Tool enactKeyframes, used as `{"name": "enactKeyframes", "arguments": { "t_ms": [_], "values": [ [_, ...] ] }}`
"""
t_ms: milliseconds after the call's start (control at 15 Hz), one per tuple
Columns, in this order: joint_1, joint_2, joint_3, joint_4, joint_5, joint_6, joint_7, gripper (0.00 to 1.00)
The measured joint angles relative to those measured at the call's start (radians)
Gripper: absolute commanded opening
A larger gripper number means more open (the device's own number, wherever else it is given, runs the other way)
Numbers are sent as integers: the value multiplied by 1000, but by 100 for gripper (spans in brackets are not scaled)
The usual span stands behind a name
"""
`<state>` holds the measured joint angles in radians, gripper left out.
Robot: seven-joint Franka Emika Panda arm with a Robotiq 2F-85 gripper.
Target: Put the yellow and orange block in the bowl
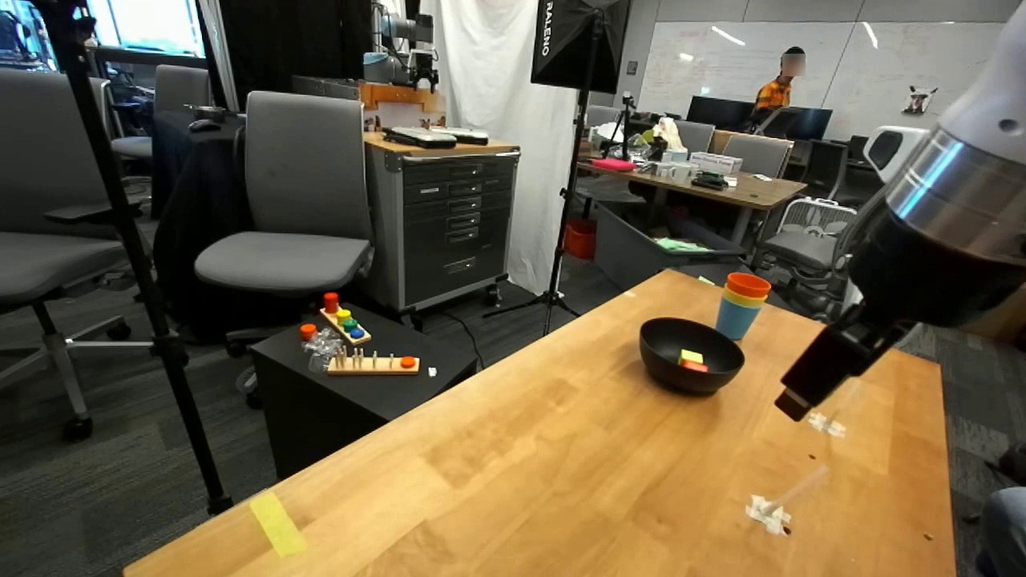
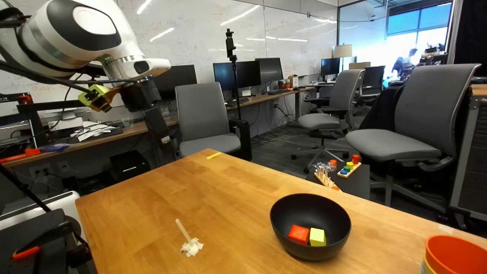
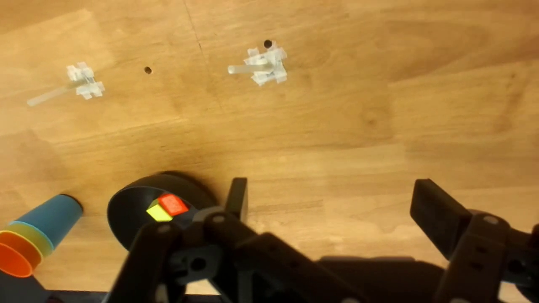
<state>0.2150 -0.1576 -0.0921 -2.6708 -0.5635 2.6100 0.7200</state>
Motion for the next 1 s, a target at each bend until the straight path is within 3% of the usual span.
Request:
{"name": "enactKeyframes", "arguments": {
  "t_ms": [67,333,1000],
  "values": [
    [9,-22,0,-21,25,-3,-66,100],
    [-56,-24,65,-31,38,-1,-80,100],
    [-60,-21,68,-31,38,-1,-80,100]
  ]
}}
